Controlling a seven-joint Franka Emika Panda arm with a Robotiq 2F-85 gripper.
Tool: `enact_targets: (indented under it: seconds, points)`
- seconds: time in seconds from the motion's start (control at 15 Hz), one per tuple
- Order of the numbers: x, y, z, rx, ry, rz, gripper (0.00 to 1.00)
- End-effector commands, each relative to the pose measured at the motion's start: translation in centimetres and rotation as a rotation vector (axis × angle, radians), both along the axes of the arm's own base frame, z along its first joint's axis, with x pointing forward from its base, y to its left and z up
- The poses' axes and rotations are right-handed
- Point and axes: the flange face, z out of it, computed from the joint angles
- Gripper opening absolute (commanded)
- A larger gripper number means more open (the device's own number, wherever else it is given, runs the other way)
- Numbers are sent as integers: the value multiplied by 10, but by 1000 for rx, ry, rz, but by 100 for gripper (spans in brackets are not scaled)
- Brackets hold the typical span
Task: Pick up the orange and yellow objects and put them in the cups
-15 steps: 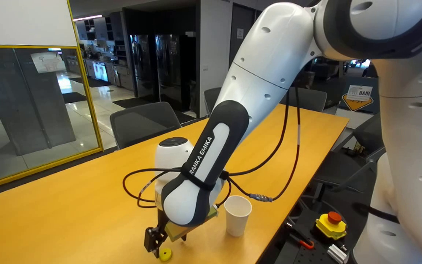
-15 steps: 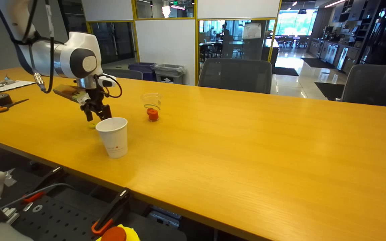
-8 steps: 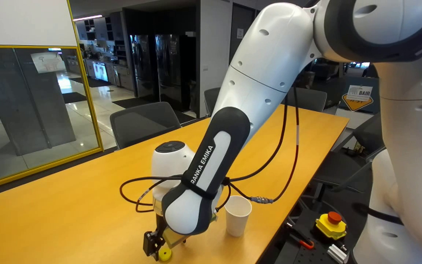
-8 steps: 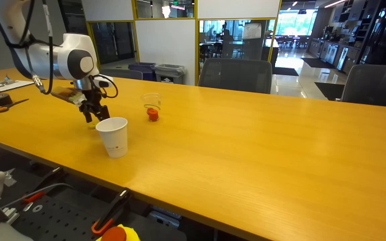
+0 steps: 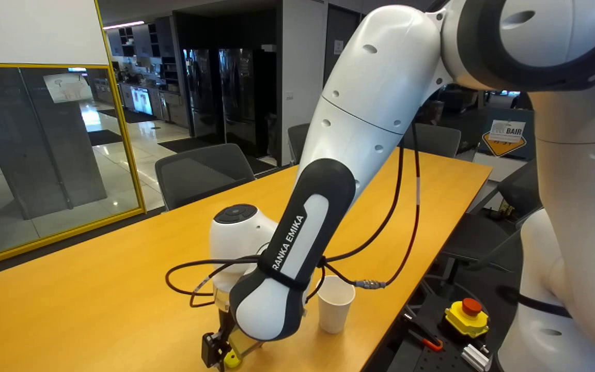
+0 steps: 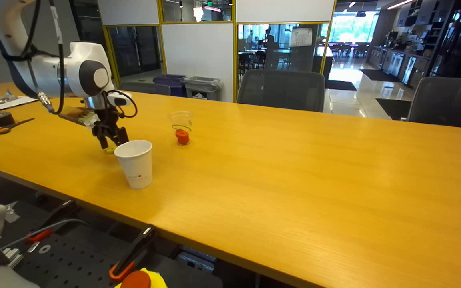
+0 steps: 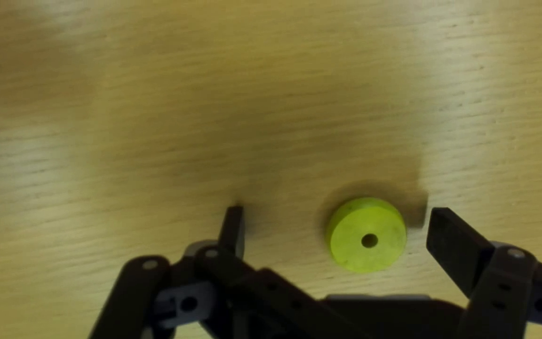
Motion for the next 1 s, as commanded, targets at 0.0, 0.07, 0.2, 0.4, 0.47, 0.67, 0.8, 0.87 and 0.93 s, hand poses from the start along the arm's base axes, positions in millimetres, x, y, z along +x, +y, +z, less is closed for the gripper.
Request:
enact_targets:
  seconds: [0.0, 0.07, 0.2, 0.4, 0.47, 0.67, 0.8, 0.87, 0.93]
  points:
    - [1, 5, 2, -9, -24, -6, 100]
    - [1, 6, 2, -11, -25, -5, 100]
    - [1, 7, 2, -14, -26, -3, 100]
    - [1, 8, 3, -20, -34, 2, 74]
    - [1, 8, 3, -22, -36, 4, 68]
    - [2, 8, 4, -32, -45, 9, 42]
    - [3, 8, 6, -36, -51, 11, 28]
    - [3, 9, 7, -39, -55, 12, 21]
    - [4, 8, 10, -45, -58, 9, 19]
